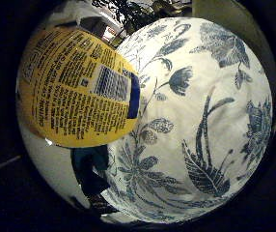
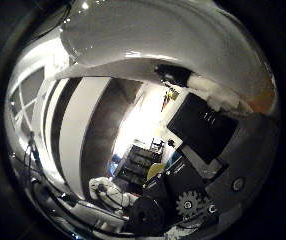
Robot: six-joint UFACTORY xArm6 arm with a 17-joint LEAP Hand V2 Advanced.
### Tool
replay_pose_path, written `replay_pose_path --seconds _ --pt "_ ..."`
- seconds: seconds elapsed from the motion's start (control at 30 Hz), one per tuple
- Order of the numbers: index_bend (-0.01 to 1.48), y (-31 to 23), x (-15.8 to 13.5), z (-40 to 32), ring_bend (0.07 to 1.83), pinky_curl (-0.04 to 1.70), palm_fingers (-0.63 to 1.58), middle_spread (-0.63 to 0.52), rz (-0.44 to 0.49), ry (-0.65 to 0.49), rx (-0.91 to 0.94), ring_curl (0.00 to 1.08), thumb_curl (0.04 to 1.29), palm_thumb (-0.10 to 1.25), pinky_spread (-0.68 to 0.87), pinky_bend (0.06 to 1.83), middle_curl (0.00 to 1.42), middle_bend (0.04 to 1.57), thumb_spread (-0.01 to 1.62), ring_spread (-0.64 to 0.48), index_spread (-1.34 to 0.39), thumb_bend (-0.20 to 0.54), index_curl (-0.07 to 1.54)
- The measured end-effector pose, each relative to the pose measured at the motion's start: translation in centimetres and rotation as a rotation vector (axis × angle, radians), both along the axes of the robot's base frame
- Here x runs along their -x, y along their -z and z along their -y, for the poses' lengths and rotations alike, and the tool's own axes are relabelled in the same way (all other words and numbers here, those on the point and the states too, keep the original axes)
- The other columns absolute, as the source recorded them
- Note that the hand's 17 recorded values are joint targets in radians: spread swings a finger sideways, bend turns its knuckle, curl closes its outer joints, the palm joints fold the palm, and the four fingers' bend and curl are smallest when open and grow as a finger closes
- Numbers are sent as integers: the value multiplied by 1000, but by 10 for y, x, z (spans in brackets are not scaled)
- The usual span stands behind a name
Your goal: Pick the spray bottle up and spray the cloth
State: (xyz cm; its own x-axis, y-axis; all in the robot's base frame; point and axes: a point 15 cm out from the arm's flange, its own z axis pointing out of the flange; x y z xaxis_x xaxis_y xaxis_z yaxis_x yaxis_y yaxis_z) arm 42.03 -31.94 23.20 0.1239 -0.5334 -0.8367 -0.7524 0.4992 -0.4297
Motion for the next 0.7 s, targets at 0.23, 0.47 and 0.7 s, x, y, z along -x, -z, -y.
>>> replay_pose_path --seconds 0.23,0.47,0.7 --pt "1136 -41 5 -2 1420 779 1200 -59 6 -7 56 604 613 1142 -178 1260 619 1309 828 -154 -170 -10 718" --pt "1160 -69 42 -24 1452 925 1191 -56 -137 -118 140 599 691 1139 -164 1205 594 1337 810 -154 -169 -14 707" --pt "1170 -123 73 -47 1458 1064 1188 -55 -287 -284 253 593 741 1128 -160 1131 577 1351 819 -154 -167 -14 697"
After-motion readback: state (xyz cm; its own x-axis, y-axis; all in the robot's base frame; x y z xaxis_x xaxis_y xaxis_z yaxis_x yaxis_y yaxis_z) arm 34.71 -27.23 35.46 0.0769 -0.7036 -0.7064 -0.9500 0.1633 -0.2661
